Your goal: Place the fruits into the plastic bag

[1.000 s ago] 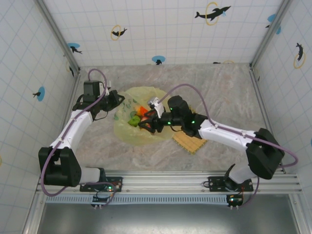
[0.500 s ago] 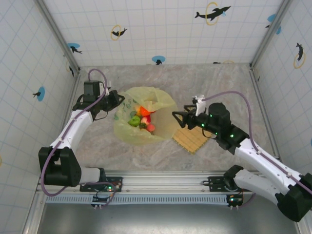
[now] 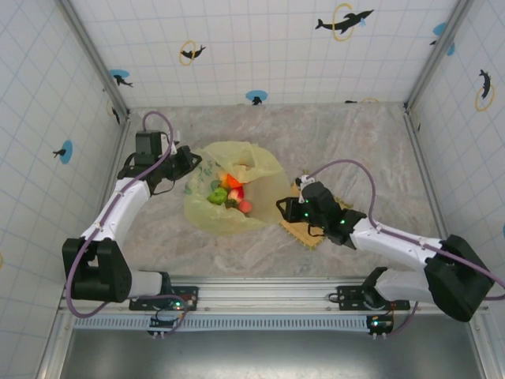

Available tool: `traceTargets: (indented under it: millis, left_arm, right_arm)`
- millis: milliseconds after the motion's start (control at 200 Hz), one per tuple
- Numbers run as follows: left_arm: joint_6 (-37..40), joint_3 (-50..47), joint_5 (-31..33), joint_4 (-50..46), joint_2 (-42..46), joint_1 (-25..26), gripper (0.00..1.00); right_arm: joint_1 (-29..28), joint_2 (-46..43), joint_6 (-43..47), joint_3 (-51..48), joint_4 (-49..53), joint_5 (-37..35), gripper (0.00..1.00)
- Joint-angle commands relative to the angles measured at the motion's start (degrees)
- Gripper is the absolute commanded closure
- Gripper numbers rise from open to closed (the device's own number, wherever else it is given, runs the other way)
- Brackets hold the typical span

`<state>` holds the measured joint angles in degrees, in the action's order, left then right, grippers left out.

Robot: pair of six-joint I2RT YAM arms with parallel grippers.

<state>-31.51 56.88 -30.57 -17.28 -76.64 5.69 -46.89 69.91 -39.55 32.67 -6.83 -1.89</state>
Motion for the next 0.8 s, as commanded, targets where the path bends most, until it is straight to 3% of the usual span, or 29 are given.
traceTargets:
  millis: [0, 45, 140, 445, 796]
  left_arm:
    - [0.35, -0.46, 0.25, 0.08, -0.35, 0.42, 1.00]
    - [0.43, -0.16, 0.16, 0.05, -0.52, 0.37, 1.00]
    - [0.38, 1.19, 0.07, 0.03, -0.83, 0.42, 1.00]
    - [1.93, 11.20, -0.13, -3.45, -4.69, 0.27, 1.00]
    - [4.80, 20.05, 5.25, -7.01, -10.34, 0.19, 1.00]
  right_arm:
    - [-0.33, 1.49, -1.28, 2.79, -3.10, -2.19, 0.76]
    - [-0.22, 1.18, -0.67, 3.78, -2.07, -2.60, 0.87]
    - [-0.35, -0.56, 1.13, 6.28, -0.82, -2.22, 0.98]
    - [-0.48, -3.06, 4.59, 16.81, 0.99, 1.09, 1.00]
    - [-0.14, 1.38, 8.15, 27.72, 3.82, 3.57, 1.00]
